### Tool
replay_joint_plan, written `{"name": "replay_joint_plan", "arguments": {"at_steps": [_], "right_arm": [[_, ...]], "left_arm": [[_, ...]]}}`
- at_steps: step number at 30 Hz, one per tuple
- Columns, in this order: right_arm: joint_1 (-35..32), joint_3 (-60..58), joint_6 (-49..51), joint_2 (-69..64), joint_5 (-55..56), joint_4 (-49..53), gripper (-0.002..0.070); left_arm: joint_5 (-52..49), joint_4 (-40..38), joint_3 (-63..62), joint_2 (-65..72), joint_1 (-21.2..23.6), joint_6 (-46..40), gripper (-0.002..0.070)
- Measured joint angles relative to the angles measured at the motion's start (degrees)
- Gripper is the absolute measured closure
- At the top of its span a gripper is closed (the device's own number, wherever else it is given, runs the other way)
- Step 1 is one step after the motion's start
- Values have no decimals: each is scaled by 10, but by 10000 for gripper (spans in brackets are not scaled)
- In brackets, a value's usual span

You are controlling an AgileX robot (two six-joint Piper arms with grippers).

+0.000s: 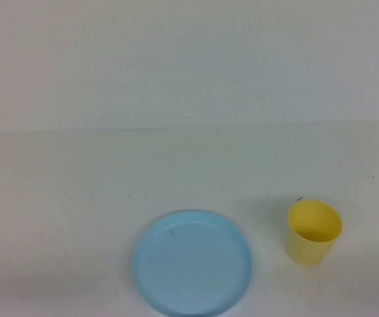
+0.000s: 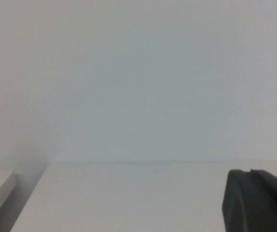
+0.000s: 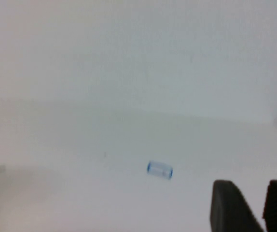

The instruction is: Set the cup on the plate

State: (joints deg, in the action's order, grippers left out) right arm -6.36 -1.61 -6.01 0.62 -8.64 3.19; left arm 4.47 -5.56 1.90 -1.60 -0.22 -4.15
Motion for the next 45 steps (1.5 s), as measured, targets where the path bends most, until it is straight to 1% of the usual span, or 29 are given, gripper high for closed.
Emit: {"name": "replay_joint_plan", "arguments": {"at_steps": [5, 8, 15, 16, 19, 22, 25, 27, 28, 31, 33, 35, 37, 40, 43, 45], "right_arm": [[0, 0, 0, 0, 136, 0, 489], [0, 0, 0, 0, 178, 0, 489], [0, 0, 0, 0, 193, 1, 489], [0, 0, 0, 0, 193, 1, 489], [0, 0, 0, 0, 191, 1, 489], [0, 0, 0, 0, 193, 1, 489], [0, 21, 0, 0, 160, 2, 500], [0, 50, 0, 0, 120, 3, 529], [0, 65, 0, 0, 102, 3, 546], [0, 107, 0, 0, 41, 3, 620], [0, 134, 0, -15, 2, -3, 651], [0, 156, 0, -39, -35, -13, 664], [0, 176, 0, -64, -64, -19, 668], [4, 194, 0, -94, -102, -23, 671], [15, 213, 0, -128, -176, -32, 673], [22, 224, 0, -155, -225, -42, 674]], "left_arm": [[41, 0, 0, 0, 0, 1, 674], [49, 0, 0, 0, 0, 1, 673], [54, -2, 0, 0, 0, 4, 674], [54, -10, 0, 0, 0, 15, 674], [53, -41, 0, 0, 0, 107, 674], [54, -36, 0, 0, 0, 120, 674], [47, -31, -16, 0, 0, 151, 674], [20, -11, -43, 0, 0, 153, 674], [-13, 6, -64, 0, 0, 153, 674], [-157, 49, -135, 21, 0, 149, 673], [-235, 56, -175, 51, 0, 127, 674], [-284, 45, -204, 93, 0, 94, 673], [-325, 16, -227, 133, 0, 67, 673], [-380, -67, -250, 207, 0, 2, 673], [-375, -140, -252, 284, 0, -87, 673], [-341, -189, -252, 326, 0, -100, 673]]}}
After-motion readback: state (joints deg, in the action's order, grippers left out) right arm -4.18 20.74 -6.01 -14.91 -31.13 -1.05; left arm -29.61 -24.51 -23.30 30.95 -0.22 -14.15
